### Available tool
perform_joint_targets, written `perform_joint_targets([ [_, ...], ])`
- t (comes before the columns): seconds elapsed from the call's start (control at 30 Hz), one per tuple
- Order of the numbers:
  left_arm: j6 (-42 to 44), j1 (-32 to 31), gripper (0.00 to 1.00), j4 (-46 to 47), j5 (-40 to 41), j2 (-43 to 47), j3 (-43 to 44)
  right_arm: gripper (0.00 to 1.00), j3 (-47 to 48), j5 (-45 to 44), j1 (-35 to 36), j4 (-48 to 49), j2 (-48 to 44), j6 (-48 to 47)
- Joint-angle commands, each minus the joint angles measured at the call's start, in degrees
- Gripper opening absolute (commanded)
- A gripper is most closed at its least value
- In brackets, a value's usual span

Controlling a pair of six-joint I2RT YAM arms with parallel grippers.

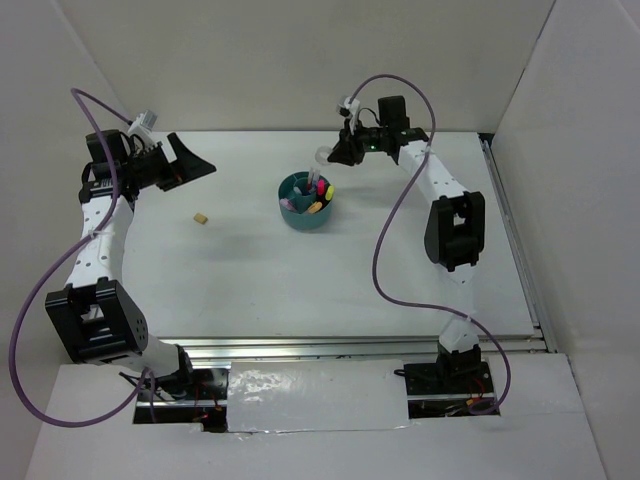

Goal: Sort the stationery into containers
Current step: Place the stationery into the container

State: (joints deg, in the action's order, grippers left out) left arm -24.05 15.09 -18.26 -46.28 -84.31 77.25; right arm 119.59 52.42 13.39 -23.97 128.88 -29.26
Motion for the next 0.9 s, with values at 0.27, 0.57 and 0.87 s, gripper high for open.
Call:
perform_joint_targets([
  [0.27, 1.73, -0.15, 0.99, -0.37, 0.84, 1.34, 0.35, 0.14, 2.05, 0.93, 1.91, -2.67, 2.96, -3.79],
  [0.57, 1.38, -0.24, 0.99, -0.02, 0.67, 0.64, 0.79, 0.18, 2.93, 0.05, 2.87, -2.49, 4.27, -4.05],
  [0.87, 1.55, -0.24, 0.99, -0.28, 0.93, 0.29, 0.97, 0.22, 4.16, -0.92, 3.40, -2.58, 5.68, -5.11],
])
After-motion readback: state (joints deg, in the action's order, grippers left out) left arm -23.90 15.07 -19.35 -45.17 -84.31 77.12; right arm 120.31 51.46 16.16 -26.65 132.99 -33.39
